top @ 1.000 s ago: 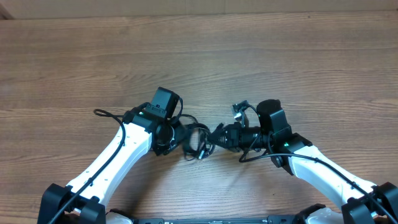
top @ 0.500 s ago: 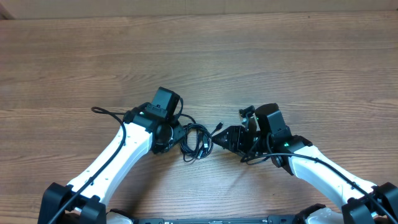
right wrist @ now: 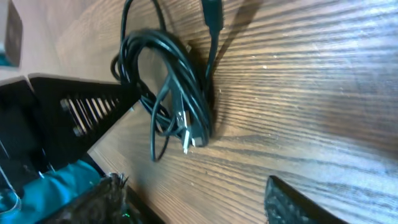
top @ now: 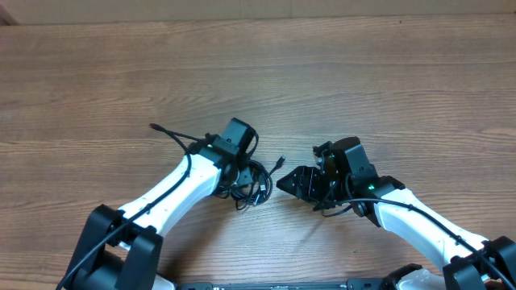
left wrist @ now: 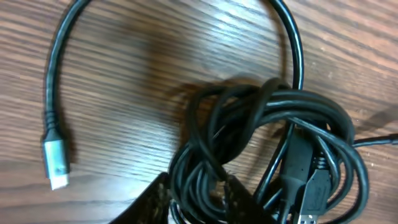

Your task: Untangle cables

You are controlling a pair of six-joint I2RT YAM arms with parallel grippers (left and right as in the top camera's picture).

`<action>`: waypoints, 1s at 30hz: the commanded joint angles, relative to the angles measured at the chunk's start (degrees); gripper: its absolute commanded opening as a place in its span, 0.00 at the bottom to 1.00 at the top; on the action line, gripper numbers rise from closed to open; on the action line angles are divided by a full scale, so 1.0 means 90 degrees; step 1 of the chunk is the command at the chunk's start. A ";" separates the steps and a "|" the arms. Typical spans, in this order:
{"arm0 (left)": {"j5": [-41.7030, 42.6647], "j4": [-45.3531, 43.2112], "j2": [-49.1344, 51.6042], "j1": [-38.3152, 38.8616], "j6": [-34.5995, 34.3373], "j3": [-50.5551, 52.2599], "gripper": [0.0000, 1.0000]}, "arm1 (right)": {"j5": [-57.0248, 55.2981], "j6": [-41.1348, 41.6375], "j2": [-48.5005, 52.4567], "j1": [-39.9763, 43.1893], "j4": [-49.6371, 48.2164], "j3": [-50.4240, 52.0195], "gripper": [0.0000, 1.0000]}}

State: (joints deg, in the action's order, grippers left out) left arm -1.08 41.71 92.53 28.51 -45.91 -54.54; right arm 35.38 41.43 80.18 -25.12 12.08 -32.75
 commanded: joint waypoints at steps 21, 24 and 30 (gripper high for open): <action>0.0172 0.1331 -0.3844 -0.2482 0.0867 -0.0709 0.95 | -0.4891 -0.1355 0.0775 -0.2970 0.1406 -0.2419 0.83; 0.0197 0.1426 -0.3837 -0.2645 0.0867 -0.0709 0.97 | -0.5107 -0.1348 0.1503 -0.3441 0.0984 -0.2601 0.79; 0.0197 0.1766 -0.3837 -0.2674 0.0867 -0.0709 0.97 | -0.6343 -0.1447 0.2975 -0.4017 0.1175 -0.3808 0.76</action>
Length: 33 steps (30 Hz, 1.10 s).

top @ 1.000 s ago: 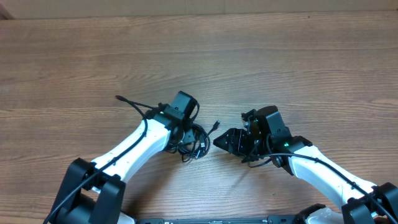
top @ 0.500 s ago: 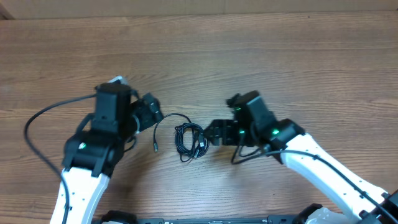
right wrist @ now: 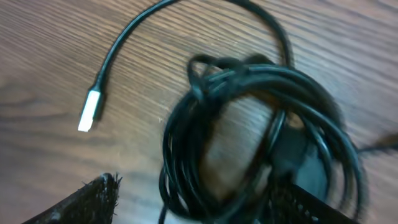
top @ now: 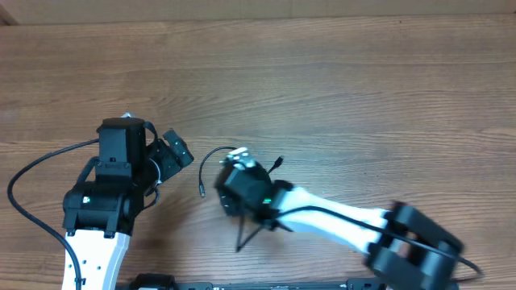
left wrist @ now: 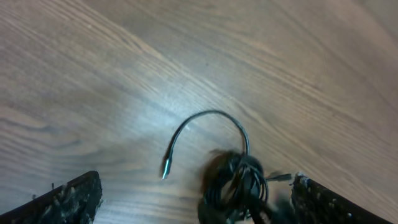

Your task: Untangle cables

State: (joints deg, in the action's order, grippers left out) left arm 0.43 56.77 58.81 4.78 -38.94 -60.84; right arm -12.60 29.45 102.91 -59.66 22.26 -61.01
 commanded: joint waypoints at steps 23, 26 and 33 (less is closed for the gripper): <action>-0.0537 0.0454 -0.0090 -0.0041 0.0015 -0.0010 1.00 | -0.1039 0.0277 0.1800 -0.0486 0.0665 -0.1766 0.44; -0.0561 0.0471 -0.0090 -0.0041 0.0017 -0.0010 0.99 | -0.1093 0.0631 0.2033 -0.0466 0.0782 -0.1763 0.45; -0.0600 0.0668 -0.0090 -0.0041 0.0019 -0.0010 0.99 | -0.1044 0.0780 0.2125 -0.0231 0.0952 -0.1814 0.30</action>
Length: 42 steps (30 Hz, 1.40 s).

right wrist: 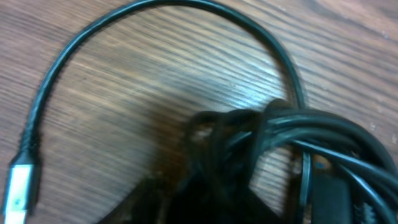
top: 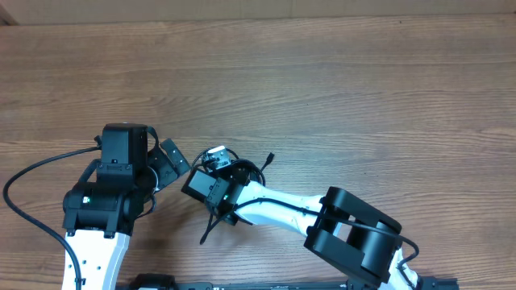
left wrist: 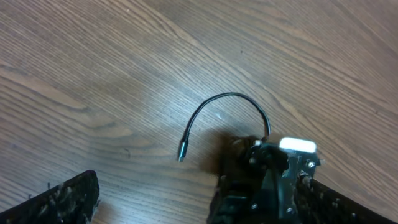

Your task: Untangle cables

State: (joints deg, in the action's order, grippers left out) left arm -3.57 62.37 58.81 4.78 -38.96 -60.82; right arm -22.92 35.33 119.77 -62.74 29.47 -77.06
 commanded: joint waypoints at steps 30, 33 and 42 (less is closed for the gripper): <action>0.0593 0.0403 -0.0189 -0.0041 -0.0211 -0.0012 0.98 | 1.0482 -0.3553 -0.2368 0.4894 0.2295 -0.0697 0.04; 0.1059 0.0403 -0.0257 -0.0039 -0.0117 -0.0010 0.97 | 1.2410 -0.4520 -0.2365 0.5328 0.1586 0.0486 0.04; 0.2458 0.0401 -0.0245 -0.0027 -0.0097 0.0221 0.82 | 1.2536 -0.4622 -0.2365 0.5442 0.0636 0.2380 0.04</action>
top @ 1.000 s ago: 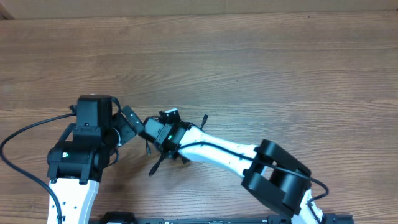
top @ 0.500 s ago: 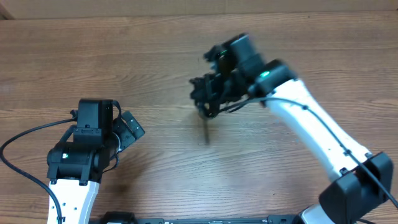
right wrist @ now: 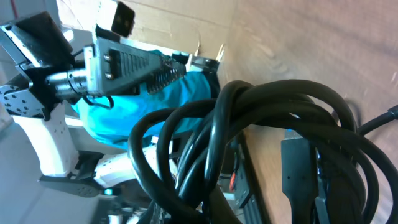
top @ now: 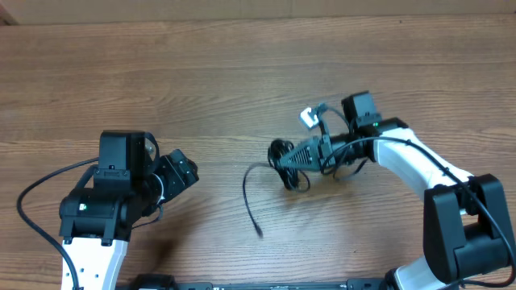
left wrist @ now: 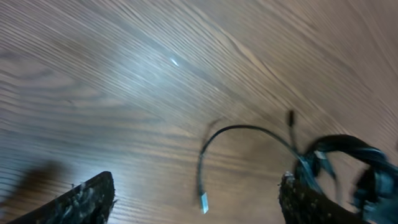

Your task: Untangle cables

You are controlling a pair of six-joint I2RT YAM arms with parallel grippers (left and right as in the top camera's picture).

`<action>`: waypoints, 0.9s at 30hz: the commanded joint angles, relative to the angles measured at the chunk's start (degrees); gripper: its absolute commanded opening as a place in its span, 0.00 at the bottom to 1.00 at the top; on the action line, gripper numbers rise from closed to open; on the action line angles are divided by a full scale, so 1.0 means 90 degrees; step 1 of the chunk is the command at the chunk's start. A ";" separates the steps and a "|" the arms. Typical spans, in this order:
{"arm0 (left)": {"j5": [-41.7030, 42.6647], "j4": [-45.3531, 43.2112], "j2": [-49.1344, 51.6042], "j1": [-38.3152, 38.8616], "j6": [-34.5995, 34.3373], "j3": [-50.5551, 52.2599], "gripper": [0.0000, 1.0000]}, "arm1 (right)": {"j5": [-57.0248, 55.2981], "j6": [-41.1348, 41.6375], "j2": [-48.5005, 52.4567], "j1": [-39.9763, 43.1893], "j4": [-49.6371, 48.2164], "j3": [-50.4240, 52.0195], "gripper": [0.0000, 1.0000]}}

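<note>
A knotted bundle of black cables sits in my right gripper, which is shut on it and points left at the table's middle. In the right wrist view the black loops fill the frame, with my right gripper shut on them low down. One loose cable end trails from the bundle toward the front edge, ending in a silver plug. My left gripper is open at the left, well clear of the bundle, its fingers spread wide and holding nothing.
The wooden table stretches to the back. A small white tag shows by the right wrist. The left arm's own black lead loops at the left front.
My right gripper, then pressed on the bundle close to the left gripper, now holds it farther right near the table's middle. A loose cable end now trails out. The left arm has hardly moved.
First my left gripper was down on the bundle with the right gripper open beside it. Then the left arm stood back at the left, open, with the right gripper over the bundle. Then the right gripper was pressed onto it, and now holds it farther right.
</note>
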State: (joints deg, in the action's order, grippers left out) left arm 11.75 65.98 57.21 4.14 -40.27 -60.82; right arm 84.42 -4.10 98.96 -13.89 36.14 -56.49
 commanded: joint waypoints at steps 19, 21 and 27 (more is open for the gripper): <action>0.3604 -0.4811 0.0619 0.0080 -0.4935 0.3347 1.00 | 0.0607 -0.0114 -0.0053 -0.0420 -0.0085 0.0097 0.04; 0.3604 -0.5151 0.0886 0.0177 -0.5112 0.3419 0.94 | 0.0607 -0.0046 -0.0053 -0.0464 -0.0080 0.0097 0.04; 0.3657 -0.6494 0.1734 0.0792 -0.5132 0.3419 0.94 | 0.0610 -0.0046 -0.0053 -0.0498 -0.0085 0.0097 0.04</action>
State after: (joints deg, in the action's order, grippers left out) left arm 42.94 10.09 70.22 8.82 -83.50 -30.13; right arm 87.26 -4.47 98.96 -18.15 35.57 -55.11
